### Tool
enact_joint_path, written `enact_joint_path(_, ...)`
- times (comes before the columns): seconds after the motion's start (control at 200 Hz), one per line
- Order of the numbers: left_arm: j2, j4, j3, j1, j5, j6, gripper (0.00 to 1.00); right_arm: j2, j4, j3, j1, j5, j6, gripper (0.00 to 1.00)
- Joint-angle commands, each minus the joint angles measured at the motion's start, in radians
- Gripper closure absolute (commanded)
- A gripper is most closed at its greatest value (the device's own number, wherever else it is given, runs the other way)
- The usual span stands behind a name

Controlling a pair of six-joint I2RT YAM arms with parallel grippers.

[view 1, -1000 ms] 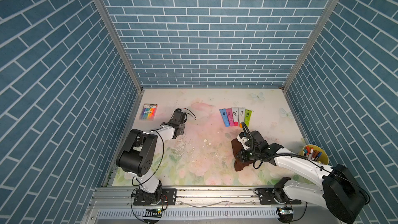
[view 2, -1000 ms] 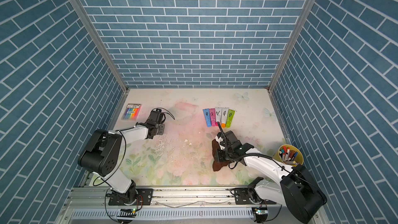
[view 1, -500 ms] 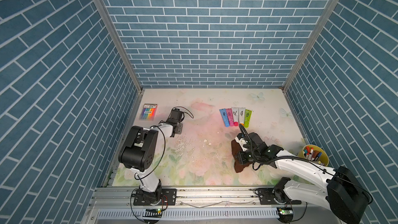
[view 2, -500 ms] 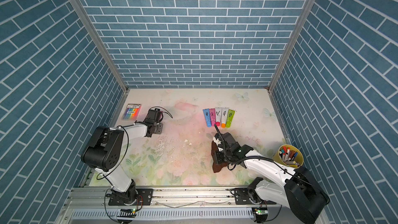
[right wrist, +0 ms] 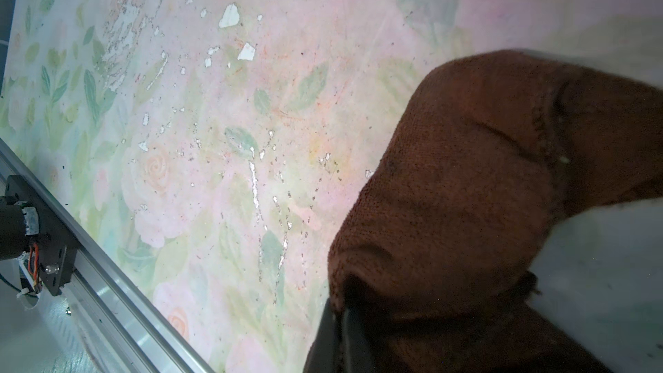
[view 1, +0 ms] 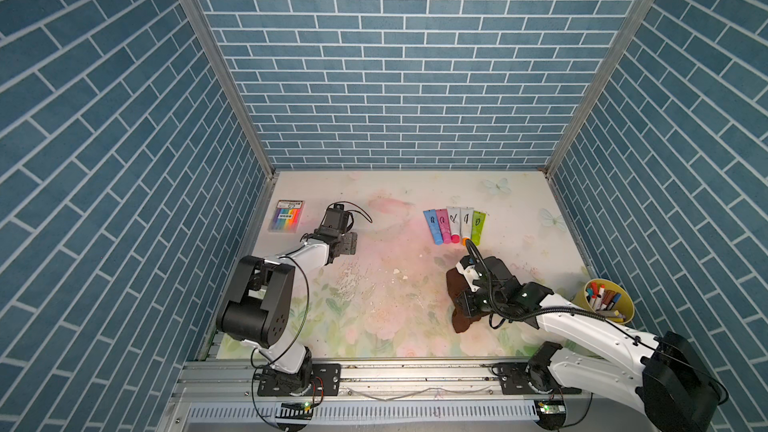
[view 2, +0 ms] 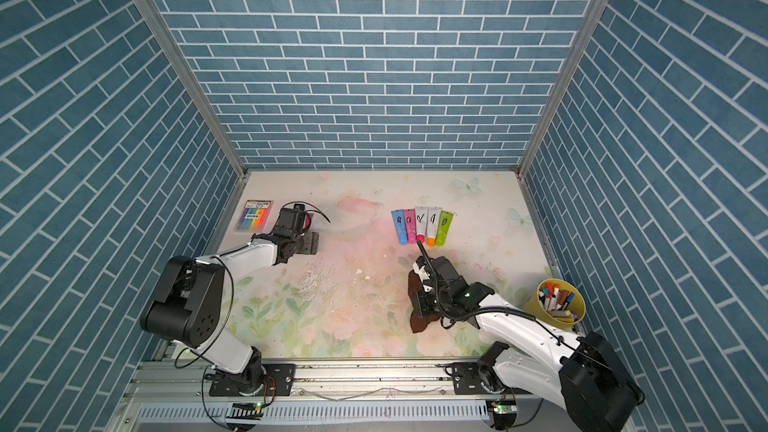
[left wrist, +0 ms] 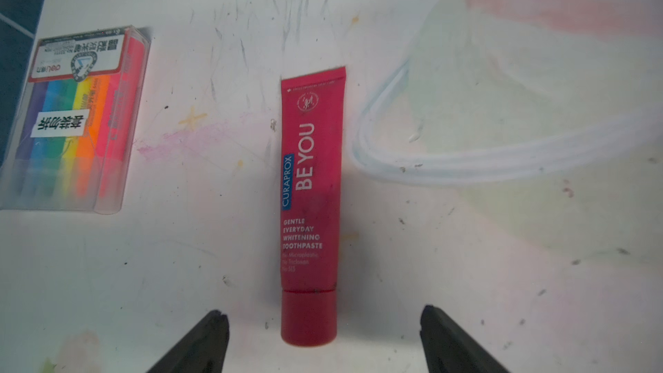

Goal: Wipe the surface of the toothpaste tube
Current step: Place the toothpaste at the center of the board, then move the toothpaste to the center of the board.

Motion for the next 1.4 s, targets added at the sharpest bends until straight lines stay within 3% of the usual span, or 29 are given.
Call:
enact_joint_path(0.0, -0.050, 0.021, 0.004, -0.071, 0.070, -0.120, 0.11, -0.041, -0.020, -0.017, 0.005, 0.036, -0.018, 1.00)
enact_joint_path(0.1, -0.043, 0.063, 0.044, -0.166, 0.081, -0.206, 0.09, -0.071, -0.027, -0.025, 0.005, 0.057, -0.013, 1.00)
enact_joint_path(0.145, -0.022, 0.071, 0.077, -0.209, 0.078, -0.244, 0.00, -0.084, -0.029, -0.027, 0.005, 0.065, -0.010, 1.00)
enact_joint_path(0.455, 0.241, 0.126, 0.341, -0.411, 0.068, -0.400, 0.00, -0.143, -0.040, -0.042, 0.005, 0.096, -0.002, 1.00)
enact_joint_path(0.63, 0.427, 0.028, 0.561, -0.479, 0.035, -0.416, 0.00, -0.132, -0.037, -0.040, 0.004, 0.091, -0.004, 1.00)
enact_joint_path(0.84, 0.570, -0.066, 0.718, -0.512, 0.013, -0.414, 0.06, -0.148, -0.039, -0.044, 0.004, 0.092, -0.004, 1.00)
enact_joint_path(1.19, 0.626, -0.127, 0.773, -0.527, -0.020, -0.418, 0.19, -0.145, -0.036, -0.044, 0.004, 0.087, -0.004, 1.00)
enact_joint_path(1.395, 0.662, -0.147, 0.798, -0.534, -0.011, -0.411, 0.22, -0.137, -0.034, -0.041, 0.005, 0.086, -0.005, 1.00)
